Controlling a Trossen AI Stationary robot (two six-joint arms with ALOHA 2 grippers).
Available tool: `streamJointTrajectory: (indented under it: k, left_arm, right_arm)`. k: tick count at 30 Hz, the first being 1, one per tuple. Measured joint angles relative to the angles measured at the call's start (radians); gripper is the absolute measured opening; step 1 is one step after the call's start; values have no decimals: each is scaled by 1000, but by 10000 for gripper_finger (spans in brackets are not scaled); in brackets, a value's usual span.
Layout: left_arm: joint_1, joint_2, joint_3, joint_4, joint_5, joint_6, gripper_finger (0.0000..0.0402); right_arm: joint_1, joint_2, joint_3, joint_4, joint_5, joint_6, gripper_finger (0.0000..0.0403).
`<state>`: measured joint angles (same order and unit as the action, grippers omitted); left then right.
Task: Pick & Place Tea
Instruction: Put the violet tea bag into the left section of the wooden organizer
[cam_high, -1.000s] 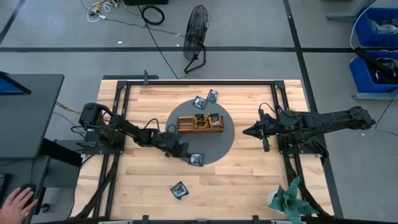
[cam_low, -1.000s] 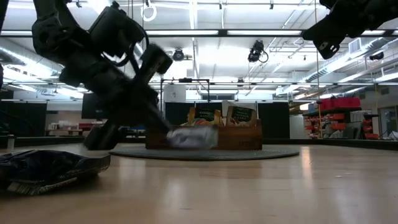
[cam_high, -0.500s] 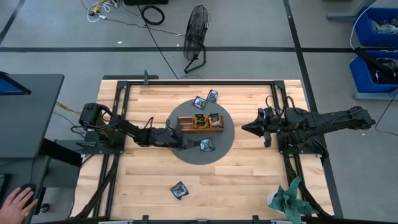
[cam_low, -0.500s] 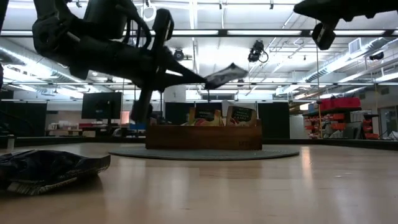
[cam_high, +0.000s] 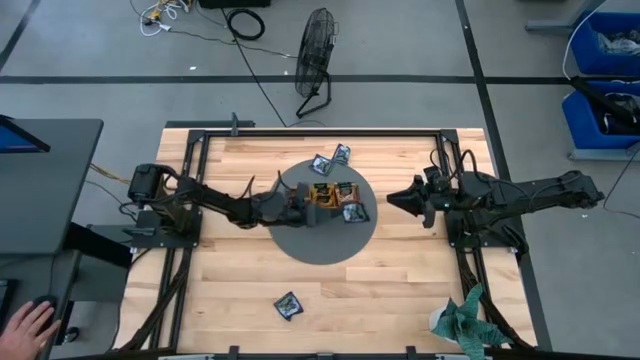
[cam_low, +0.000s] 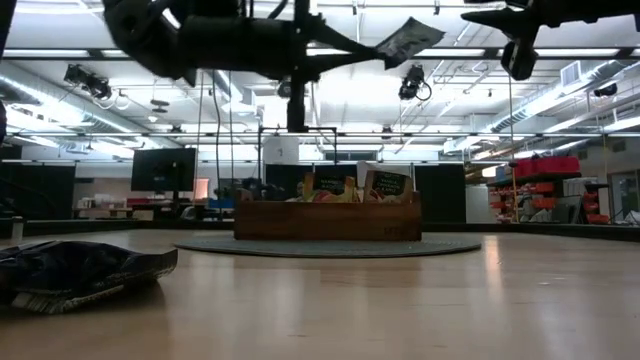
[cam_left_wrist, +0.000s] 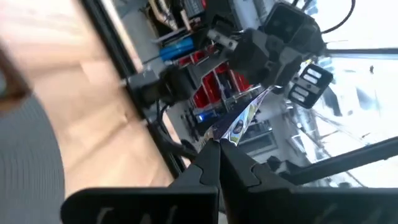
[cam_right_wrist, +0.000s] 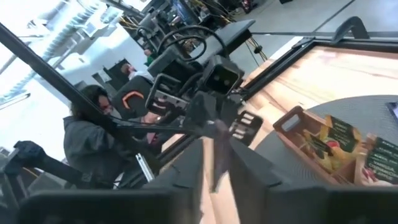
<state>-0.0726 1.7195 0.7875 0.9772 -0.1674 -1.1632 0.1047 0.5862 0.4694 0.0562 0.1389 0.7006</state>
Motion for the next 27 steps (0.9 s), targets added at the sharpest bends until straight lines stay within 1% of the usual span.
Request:
streamJointTrajectory:
  k: [3, 7, 11, 14, 18, 22, 27]
  left_arm:
    - [17, 0, 49, -63, 0, 48, 1]
    - [35, 0, 108, -135, 4, 110, 1]
    - [43, 0, 163, -145, 5, 189, 1]
    - [48, 0, 206, -211, 4, 227, 1]
    - [54, 0, 255, -306, 4, 244, 1]
    - [57, 0, 271, -311, 2, 259, 1]
    - [57, 0, 296, -310, -4, 307, 0]
  right_arm:
    - [0, 1, 1, 11, 2, -1, 116]
    - [0, 5, 21, -30, 17, -30, 172]
    - [0, 36, 72, -117, 52, -92, 202]
    - [0, 76, 124, -168, 54, -172, 205]
    - [0, 124, 185, -179, 53, -233, 197]
    - [0, 163, 233, -266, 52, -249, 194]
    - [0, 186, 242, -265, 33, -244, 192]
